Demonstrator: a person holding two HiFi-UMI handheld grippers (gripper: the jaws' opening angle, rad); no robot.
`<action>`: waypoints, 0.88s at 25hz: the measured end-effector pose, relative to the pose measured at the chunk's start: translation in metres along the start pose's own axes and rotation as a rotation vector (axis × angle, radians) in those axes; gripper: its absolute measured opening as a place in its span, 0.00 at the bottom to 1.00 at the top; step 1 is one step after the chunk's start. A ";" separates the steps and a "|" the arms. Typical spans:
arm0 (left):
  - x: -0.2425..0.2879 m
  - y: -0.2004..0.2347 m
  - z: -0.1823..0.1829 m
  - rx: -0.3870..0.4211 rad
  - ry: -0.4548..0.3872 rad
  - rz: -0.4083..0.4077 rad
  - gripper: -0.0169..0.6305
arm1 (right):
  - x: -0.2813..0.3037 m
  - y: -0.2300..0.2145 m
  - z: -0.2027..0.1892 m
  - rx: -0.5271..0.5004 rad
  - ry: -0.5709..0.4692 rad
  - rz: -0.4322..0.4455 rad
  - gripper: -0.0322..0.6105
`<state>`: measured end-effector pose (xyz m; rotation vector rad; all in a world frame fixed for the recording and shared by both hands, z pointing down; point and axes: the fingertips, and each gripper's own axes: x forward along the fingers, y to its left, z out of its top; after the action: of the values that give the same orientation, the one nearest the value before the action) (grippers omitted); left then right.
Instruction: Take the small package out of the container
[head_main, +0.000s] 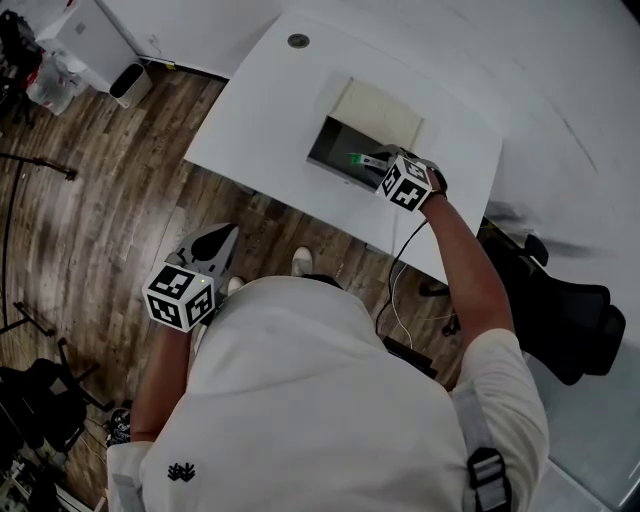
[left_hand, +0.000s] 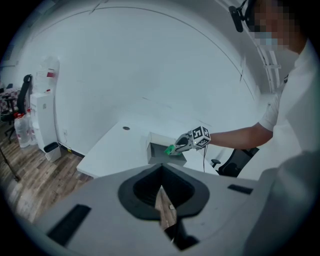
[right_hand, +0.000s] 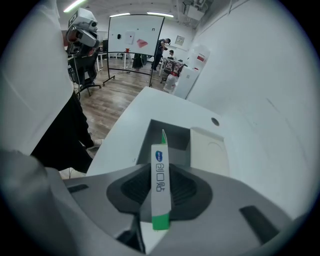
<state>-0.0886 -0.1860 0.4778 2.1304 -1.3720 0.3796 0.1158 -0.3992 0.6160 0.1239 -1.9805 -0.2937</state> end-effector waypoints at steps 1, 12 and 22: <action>-0.003 0.001 -0.001 0.001 -0.001 -0.006 0.04 | -0.004 0.000 0.003 0.011 -0.006 -0.013 0.19; -0.037 0.010 -0.015 0.028 -0.007 -0.083 0.04 | -0.048 0.026 0.036 0.130 -0.018 -0.135 0.19; -0.074 0.012 -0.040 0.051 -0.014 -0.134 0.04 | -0.078 0.088 0.069 0.206 -0.050 -0.191 0.19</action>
<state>-0.1292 -0.1107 0.4752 2.2557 -1.2305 0.3502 0.0893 -0.2871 0.5429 0.4430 -2.0483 -0.2164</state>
